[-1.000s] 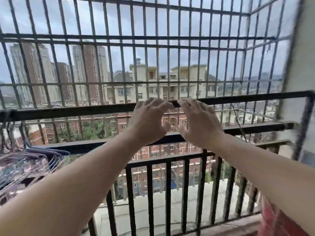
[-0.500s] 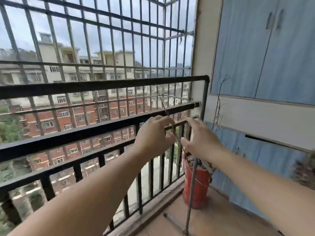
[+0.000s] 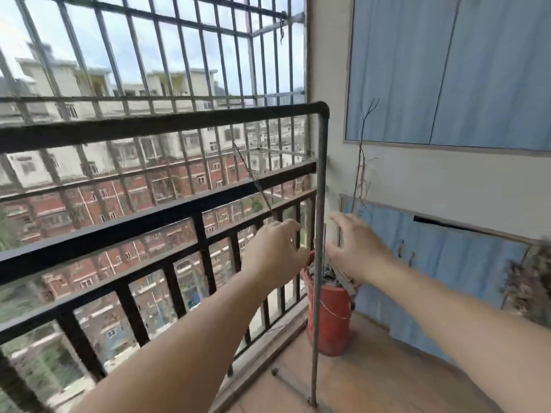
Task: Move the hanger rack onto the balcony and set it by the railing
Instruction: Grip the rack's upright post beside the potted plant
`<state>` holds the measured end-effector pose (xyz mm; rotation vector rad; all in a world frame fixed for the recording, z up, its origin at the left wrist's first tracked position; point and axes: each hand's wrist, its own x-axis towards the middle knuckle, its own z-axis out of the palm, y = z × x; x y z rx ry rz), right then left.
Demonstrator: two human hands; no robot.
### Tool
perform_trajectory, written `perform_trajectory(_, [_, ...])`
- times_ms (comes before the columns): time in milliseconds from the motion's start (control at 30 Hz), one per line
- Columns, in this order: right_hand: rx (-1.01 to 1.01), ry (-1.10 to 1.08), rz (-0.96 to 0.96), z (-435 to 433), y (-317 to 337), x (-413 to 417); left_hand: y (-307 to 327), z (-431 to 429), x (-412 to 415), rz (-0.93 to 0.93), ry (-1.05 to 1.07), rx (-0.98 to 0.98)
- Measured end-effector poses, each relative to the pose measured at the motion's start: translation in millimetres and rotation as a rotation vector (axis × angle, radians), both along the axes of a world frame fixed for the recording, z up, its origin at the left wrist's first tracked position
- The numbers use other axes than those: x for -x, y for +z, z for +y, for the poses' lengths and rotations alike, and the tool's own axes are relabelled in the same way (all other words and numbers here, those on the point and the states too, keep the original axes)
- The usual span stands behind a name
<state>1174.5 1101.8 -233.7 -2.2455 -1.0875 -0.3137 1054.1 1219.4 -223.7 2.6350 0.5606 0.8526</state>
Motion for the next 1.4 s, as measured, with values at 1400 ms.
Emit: perform_trajectory(1400, [-0.225,0.835,0.260,164,-44,-313,-142,85,-313,-0.285,0.329,0.658])
